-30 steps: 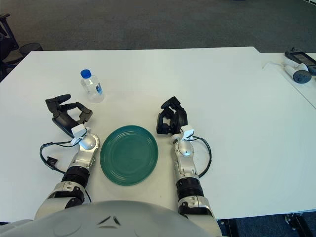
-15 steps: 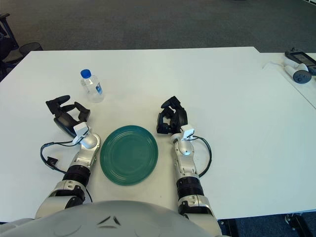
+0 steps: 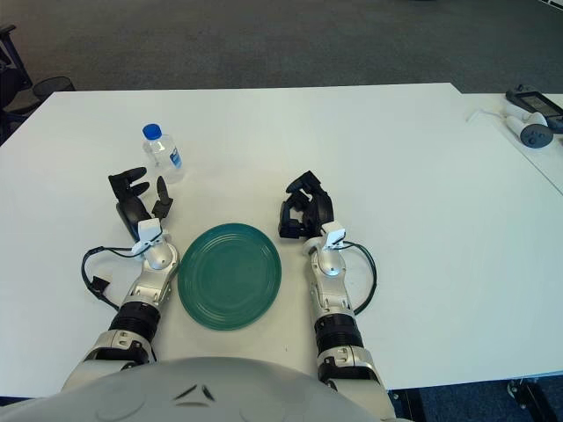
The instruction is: Put the bottle into the plate.
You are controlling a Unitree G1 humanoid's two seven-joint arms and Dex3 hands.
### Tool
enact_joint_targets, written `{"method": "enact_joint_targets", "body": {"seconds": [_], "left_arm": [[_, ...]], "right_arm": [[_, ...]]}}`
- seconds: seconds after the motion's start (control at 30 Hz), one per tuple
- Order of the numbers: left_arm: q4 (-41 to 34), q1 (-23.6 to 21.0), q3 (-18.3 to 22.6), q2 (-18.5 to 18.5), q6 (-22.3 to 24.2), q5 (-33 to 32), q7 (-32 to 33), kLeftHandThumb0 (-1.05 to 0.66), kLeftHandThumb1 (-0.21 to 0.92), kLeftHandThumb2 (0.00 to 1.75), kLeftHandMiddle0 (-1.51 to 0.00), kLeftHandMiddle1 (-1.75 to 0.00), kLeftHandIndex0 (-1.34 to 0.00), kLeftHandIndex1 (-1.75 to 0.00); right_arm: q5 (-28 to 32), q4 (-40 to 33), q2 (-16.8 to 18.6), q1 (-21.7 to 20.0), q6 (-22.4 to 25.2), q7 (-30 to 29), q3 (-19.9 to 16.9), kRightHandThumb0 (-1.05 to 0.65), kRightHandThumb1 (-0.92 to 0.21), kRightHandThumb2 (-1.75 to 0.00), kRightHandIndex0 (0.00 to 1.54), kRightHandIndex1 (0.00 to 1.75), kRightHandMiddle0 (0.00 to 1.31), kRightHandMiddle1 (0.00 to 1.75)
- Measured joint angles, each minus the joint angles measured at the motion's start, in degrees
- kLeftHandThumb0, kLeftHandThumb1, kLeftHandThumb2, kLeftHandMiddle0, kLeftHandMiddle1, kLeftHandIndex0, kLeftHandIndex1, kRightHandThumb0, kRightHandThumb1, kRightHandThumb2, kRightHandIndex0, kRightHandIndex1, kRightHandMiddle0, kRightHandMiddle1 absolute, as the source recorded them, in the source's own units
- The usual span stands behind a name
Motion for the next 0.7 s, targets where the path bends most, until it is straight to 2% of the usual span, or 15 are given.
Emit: {"method": "enact_joint_targets", "body": {"seconds": [0.07, 0.27, 0.47, 0.7], "left_arm": [[-0.07, 0.06, -0.43, 0.26, 0.0, 0.08, -0.89, -1.02, 0.92, 0.1, 0.0, -0.59, 0.0, -0.52], [-0.29, 0.53, -2.1, 1.4, -1.1, 1.18, -2.46, -1.05, 0.92, 0.11, 0.0, -0.24, 0.0, -0.2], [-0.45, 0.84, -2.82, 2.22, -2.27, 1.91, -3.78, -1.05, 0.92, 0.13, 0.0, -0.04, 0.0, -0.04], [0.02, 0.85, -2.71, 2.54, -3.23, 1.9, -4.07, -1.05, 0.92, 0.11, 0.0, 0.0, 0.0, 0.0]], "right_arm": [[0.01, 0.12, -0.01, -0.07, -0.01, 0.16, -0.05, 0.0, -0.12, -1.54, 0.77, 1.72, 0.52, 1.75], [0.01, 0.65, -0.03, -0.42, -0.04, 0.36, -0.23, 0.0, -0.12, -1.55, 0.77, 1.73, 0.52, 1.75], [0.02, 1.2, -0.06, -0.95, -0.32, 0.44, -0.4, 0.0, -0.12, -1.55, 0.77, 1.72, 0.53, 1.75], [0.1, 2.07, -0.09, -1.65, -0.52, 0.99, -0.78, 0.0, -0.11, -1.55, 0.77, 1.72, 0.53, 1.75]]}}
